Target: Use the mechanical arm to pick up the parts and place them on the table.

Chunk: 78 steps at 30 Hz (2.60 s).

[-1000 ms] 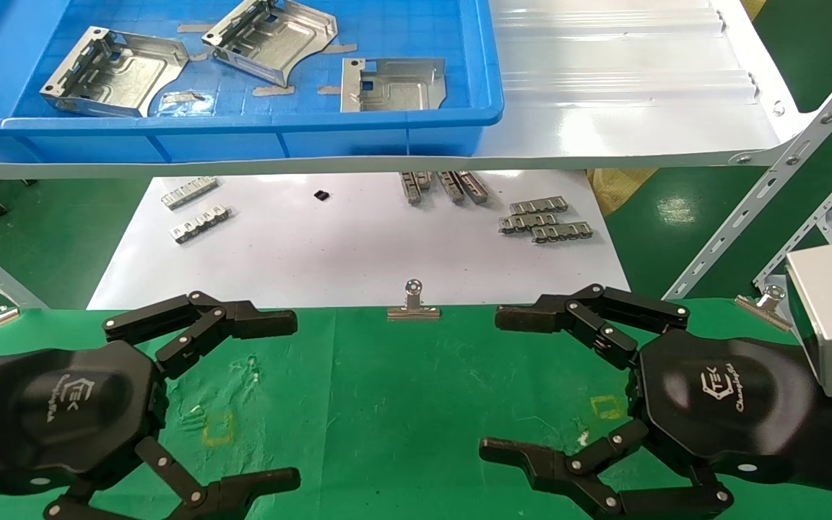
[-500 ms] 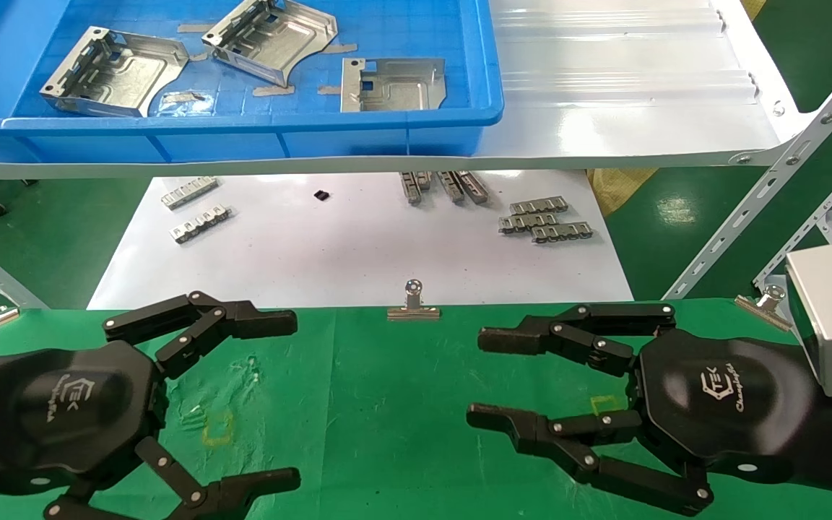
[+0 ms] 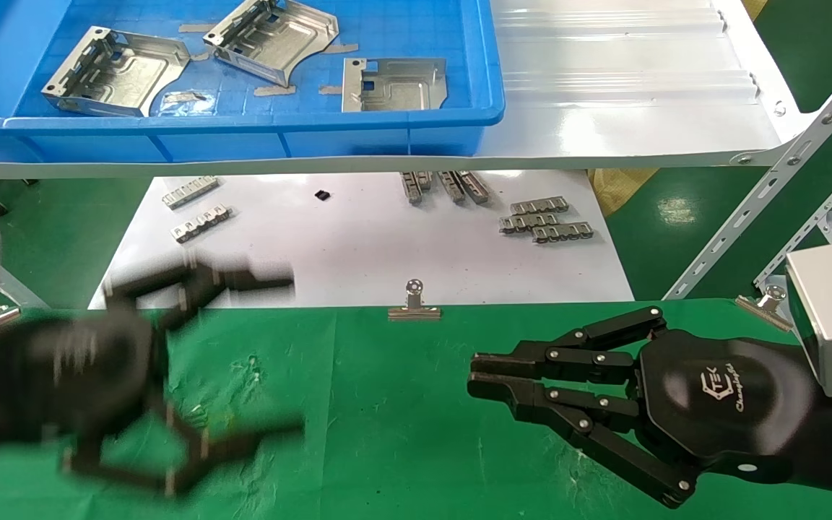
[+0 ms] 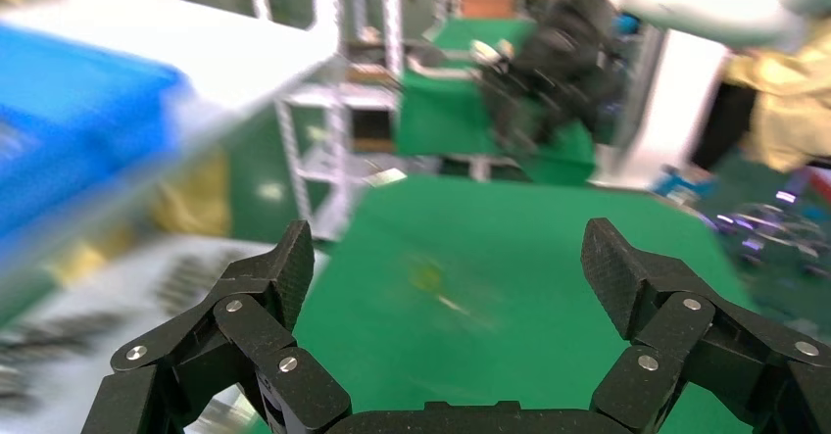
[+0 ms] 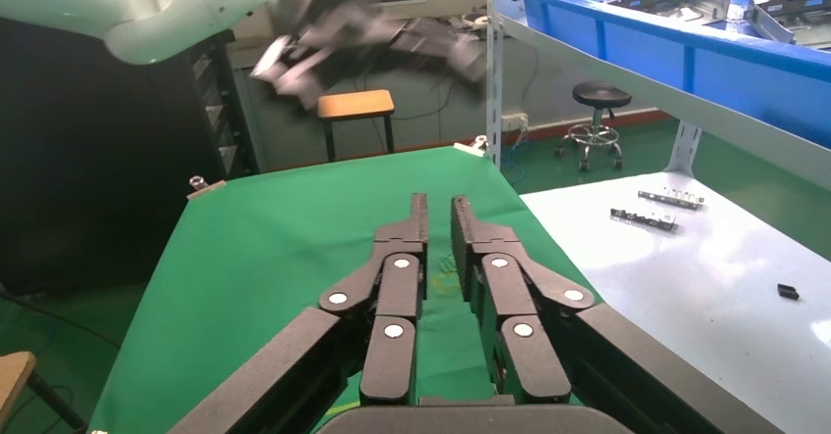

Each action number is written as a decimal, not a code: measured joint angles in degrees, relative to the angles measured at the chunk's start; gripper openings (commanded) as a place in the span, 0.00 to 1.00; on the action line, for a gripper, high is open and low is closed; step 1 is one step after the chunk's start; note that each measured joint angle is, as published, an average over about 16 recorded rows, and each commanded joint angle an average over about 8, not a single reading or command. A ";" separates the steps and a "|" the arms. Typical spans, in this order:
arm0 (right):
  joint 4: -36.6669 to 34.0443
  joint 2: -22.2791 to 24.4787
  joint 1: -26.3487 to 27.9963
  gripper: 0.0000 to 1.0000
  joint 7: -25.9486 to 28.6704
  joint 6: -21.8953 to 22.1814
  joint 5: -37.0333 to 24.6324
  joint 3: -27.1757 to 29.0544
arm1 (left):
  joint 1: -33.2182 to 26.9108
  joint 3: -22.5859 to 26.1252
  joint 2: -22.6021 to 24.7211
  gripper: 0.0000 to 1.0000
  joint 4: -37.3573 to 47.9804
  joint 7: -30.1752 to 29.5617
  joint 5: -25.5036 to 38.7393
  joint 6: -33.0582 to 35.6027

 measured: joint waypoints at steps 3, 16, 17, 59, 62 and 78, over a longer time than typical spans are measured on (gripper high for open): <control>0.00 0.00 0.00 0.00 0.00 0.00 0.00 0.00 | -5.99 1.58 2.94 1.00 4.14 -0.39 3.74 -1.56; 0.00 0.00 0.00 0.00 0.00 0.00 0.00 0.00 | -34.44 10.28 20.74 1.00 37.53 1.19 22.98 -14.43; 0.00 0.00 0.00 0.00 0.00 0.00 0.00 -0.01 | -36.00 10.74 21.93 1.00 40.29 1.55 24.09 -16.11; 0.00 0.00 0.01 1.00 -0.01 0.00 0.01 -0.02 | -49.07 16.30 31.01 0.00 68.00 6.78 35.45 -26.80; 0.00 0.00 0.01 1.00 -0.01 0.00 0.01 -0.02 | -49.21 16.04 30.59 0.00 68.07 7.13 35.07 -26.20; 0.00 0.01 0.01 1.00 -0.01 0.01 0.01 -0.02 | -49.58 11.60 25.96 0.00 65.94 12.51 28.51 -16.58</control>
